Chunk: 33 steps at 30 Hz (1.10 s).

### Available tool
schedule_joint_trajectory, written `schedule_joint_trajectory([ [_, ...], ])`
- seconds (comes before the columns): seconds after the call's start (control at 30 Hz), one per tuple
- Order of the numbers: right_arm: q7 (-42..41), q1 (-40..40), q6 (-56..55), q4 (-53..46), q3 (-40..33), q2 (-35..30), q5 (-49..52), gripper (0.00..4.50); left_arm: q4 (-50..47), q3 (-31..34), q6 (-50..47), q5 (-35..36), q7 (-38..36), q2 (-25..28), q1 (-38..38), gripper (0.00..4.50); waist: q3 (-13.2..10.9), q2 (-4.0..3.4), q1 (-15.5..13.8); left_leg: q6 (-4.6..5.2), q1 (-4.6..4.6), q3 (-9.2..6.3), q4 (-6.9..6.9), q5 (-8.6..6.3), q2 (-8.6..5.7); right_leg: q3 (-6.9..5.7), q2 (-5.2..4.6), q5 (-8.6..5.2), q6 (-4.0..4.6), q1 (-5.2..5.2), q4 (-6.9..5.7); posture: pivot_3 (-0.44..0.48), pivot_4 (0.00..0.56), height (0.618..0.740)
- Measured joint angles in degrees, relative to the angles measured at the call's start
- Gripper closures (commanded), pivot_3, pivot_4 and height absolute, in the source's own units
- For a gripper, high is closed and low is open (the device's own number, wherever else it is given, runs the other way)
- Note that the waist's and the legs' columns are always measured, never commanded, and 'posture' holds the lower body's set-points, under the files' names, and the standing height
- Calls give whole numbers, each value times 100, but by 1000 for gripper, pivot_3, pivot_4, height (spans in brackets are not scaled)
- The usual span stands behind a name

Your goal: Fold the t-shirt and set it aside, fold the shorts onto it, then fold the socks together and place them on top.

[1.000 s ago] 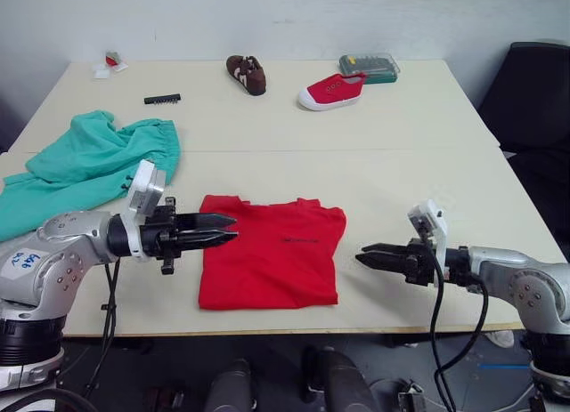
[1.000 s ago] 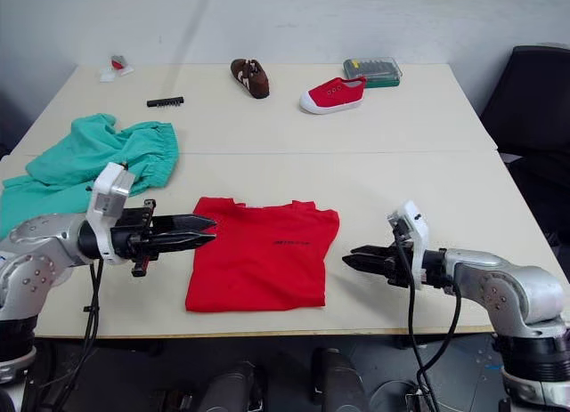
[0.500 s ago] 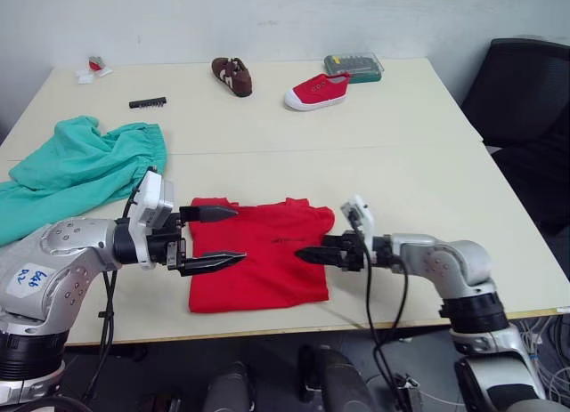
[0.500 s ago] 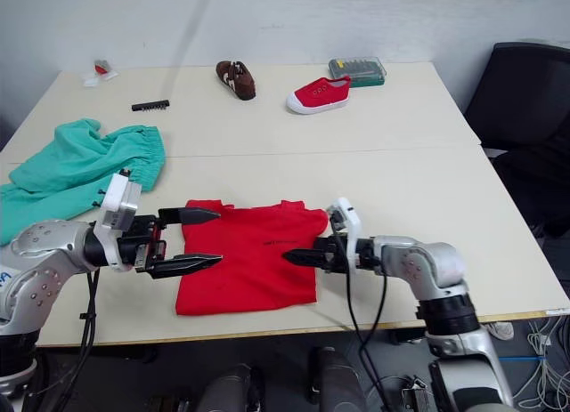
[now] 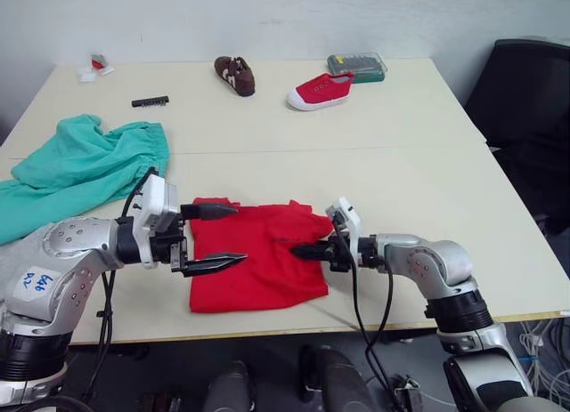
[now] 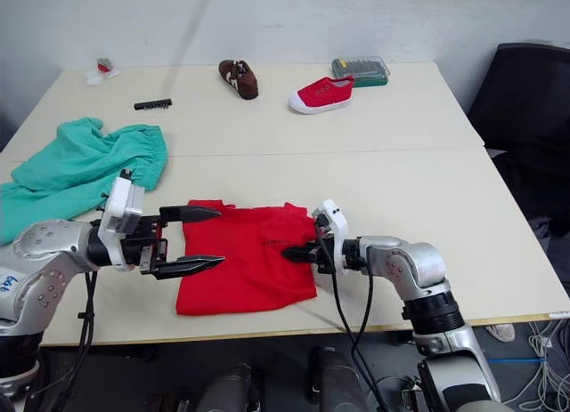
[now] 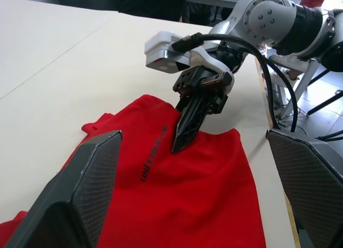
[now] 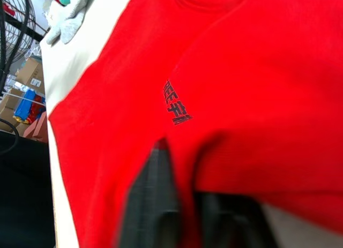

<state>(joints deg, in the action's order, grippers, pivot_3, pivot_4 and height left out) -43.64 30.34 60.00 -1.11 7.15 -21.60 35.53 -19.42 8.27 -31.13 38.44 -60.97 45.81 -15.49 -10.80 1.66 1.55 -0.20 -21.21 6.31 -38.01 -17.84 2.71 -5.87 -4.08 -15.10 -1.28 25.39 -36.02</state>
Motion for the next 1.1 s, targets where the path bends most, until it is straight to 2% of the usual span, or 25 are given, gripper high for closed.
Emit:
schedule_joint_trajectory([
  [0.17, 71, -219, 61, -319, -80, -236, 6, 4478, 189, -106, 120, -61, -75, -65, -220, 0, -1, -2, -49, 0, -6, -5, 0, 0, -4, -5, -3, 0, 0, 0, 4, 0, 150, 740],
  [0.23, -5, -395, 110, -499, -139, -723, 12, 4478, 241, -190, 139, -78, -114, -91, -286, 0, -3, -5, -102, 2, -10, -4, -1, -1, -10, -5, -9, 0, 0, 0, 10, 0, 150, 740],
  [0.33, -187, -631, 136, -504, -601, -1636, 5, 4478, 319, -275, 204, -108, -178, -126, -357, 0, -4, -7, -176, 19, -17, 0, -6, -11, -19, -6, -16, 1, -6, 1, 19, 0, 150, 740],
  [0.43, -550, -976, -95, -85, -1121, -2747, -183, 4478, 467, -330, 307, -191, -243, -206, -380, 0, -6, -10, -225, 56, -19, 4, -8, -31, -25, -7, -19, 0, -14, 0, 26, 0, 150, 740],
  [0.67, -1303, -1663, -1184, 1171, -1562, -4005, -716, 4478, 568, -501, 486, -291, -376, -328, -450, 0, -10, -16, -251, 42, -10, 13, -8, -23, -15, -1, -2, 0, -18, 0, 22, 0, 150, 740],
  [0.77, -1396, -1952, -1476, 1559, -1794, -4255, -916, 4478, 688, -518, 555, -332, -412, -374, -454, 0, -10, -15, -258, 35, -8, 16, -8, -19, -9, 1, 5, 1, -19, 0, 22, 0, 150, 740],
  [0.93, -1400, -2200, -1863, 1872, -2101, -4242, -1026, 4478, 689, -610, 623, -392, -467, -438, -461, 0, -10, -15, -262, 1, -3, 25, -8, -1, -5, 11, 10, 4, -24, 0, 21, 0, 150, 740],
  [1.1, -1059, -2278, -1790, 1810, -2580, -3991, -984, 3097, 701, -650, 627, -427, -486, -479, -552, 0, -9, -16, -272, -1, -3, 27, -7, 0, -4, 15, 11, 4, -25, 0, 21, 0, 150, 740],
])
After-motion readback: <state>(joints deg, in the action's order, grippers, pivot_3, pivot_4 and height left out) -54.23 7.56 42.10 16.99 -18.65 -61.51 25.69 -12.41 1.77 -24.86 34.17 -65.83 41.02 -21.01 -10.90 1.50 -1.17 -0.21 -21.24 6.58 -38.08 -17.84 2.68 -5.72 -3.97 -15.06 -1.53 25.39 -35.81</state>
